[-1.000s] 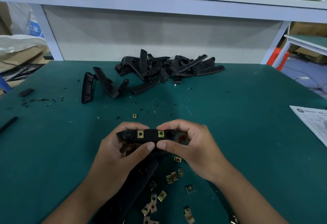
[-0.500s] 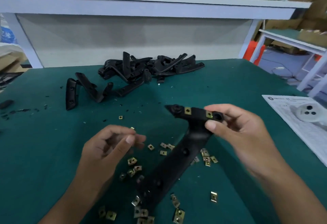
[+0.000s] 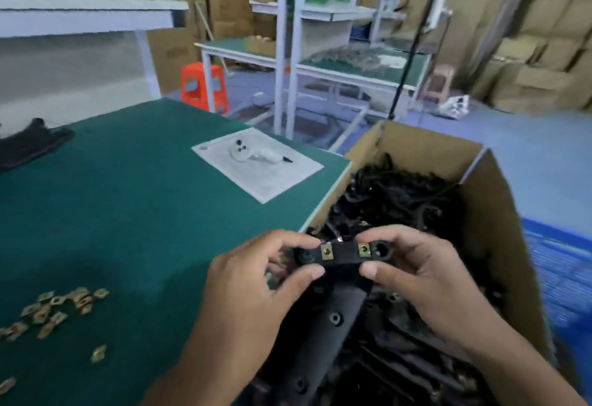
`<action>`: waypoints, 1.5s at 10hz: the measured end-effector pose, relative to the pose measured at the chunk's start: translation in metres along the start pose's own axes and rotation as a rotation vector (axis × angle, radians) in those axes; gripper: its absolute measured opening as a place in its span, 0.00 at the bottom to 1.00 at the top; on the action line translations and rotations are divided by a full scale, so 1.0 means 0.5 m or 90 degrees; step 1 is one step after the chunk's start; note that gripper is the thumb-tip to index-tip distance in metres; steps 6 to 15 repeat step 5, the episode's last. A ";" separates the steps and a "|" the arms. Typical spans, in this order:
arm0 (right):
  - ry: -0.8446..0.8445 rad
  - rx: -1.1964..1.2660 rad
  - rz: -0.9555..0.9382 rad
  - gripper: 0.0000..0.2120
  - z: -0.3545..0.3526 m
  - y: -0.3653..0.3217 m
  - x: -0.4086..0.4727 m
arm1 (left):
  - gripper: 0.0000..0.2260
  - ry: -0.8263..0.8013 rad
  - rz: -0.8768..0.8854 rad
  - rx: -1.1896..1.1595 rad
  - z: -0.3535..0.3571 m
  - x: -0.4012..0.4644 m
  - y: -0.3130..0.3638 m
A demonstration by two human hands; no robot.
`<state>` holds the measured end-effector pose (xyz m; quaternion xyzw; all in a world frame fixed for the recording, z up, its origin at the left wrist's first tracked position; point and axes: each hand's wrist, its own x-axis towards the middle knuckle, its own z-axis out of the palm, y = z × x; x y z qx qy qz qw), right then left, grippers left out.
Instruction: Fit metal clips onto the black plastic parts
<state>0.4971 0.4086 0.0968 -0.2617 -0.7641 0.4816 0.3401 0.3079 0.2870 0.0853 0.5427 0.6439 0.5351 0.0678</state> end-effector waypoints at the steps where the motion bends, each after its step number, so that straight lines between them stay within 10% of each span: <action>1: 0.088 -0.076 0.026 0.12 -0.099 0.042 -0.047 | 0.15 -0.068 0.040 0.025 0.122 0.028 0.017; 4: 0.142 -0.323 0.212 0.14 -0.225 0.252 -0.075 | 0.09 -0.240 -0.042 0.133 0.353 0.050 -0.039; 15: 0.190 -0.365 0.195 0.14 -0.242 0.281 -0.065 | 0.04 -0.187 -0.053 0.153 0.322 0.034 -0.060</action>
